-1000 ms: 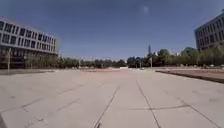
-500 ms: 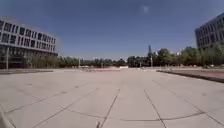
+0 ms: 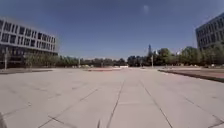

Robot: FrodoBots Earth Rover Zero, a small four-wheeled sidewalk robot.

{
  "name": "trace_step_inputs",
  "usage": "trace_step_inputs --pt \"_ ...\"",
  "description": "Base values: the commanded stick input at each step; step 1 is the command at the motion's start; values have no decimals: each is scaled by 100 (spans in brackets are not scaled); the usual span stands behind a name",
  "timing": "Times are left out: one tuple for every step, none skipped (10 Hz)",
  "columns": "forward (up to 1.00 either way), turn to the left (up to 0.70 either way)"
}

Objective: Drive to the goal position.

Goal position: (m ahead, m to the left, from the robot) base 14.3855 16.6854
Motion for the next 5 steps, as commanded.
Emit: trace_step_inputs --pt "70 0" --pt "70 0" --pt "70 0" --pt "70 0" --pt "70 0"
